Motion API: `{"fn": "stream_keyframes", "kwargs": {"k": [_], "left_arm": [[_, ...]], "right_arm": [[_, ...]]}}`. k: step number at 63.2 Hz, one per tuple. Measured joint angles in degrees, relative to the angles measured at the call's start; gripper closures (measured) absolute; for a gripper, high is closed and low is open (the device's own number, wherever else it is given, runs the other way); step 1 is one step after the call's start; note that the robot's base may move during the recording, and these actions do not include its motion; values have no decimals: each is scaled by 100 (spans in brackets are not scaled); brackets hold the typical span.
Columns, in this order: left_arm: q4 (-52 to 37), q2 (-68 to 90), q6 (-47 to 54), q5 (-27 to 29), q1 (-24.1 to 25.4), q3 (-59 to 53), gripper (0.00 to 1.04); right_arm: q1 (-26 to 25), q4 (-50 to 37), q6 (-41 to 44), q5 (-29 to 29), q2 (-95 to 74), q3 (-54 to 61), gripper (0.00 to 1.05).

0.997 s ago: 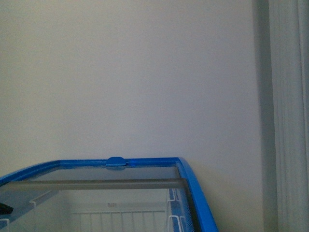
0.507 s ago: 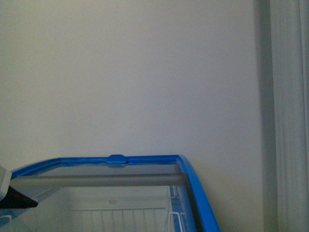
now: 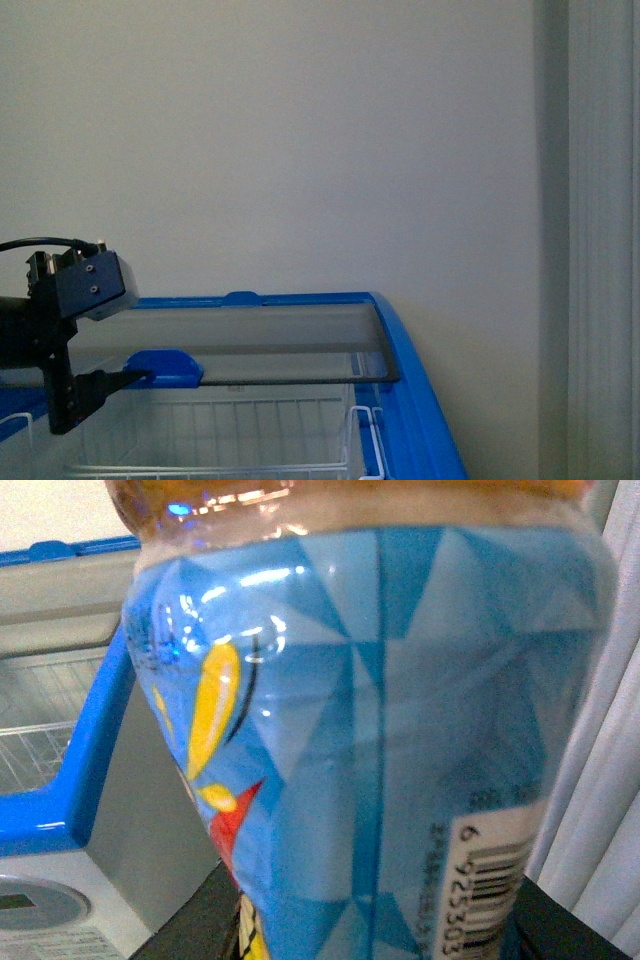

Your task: Put drink in fridge

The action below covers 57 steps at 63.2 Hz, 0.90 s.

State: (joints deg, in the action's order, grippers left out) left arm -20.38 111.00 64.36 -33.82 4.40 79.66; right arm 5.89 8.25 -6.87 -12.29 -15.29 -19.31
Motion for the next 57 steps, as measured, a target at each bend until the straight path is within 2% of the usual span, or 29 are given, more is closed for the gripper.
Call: {"fn": "stream_keyframes", "kwargs": {"k": [22,34,40,48,57], "left_arm": [[-1359,800,-256,1432,-404,876,8],[-1493,518,-1128,1958,-496,463,8],[-1204,-229,-2492,2087,-501,-330,8],[-1241,-1685,-4347,2100,-442,-1554,8],[-535,-4138,-6238,1843,-114,-3344,8]], "right_arm": [[0,0,0,0,2,0,65],[0,0,0,0,0,0,65],[0,0,0,0,0,0,65],[0,0,0,2,0,0,65],[0,0,0,0,0,0,65]]}}
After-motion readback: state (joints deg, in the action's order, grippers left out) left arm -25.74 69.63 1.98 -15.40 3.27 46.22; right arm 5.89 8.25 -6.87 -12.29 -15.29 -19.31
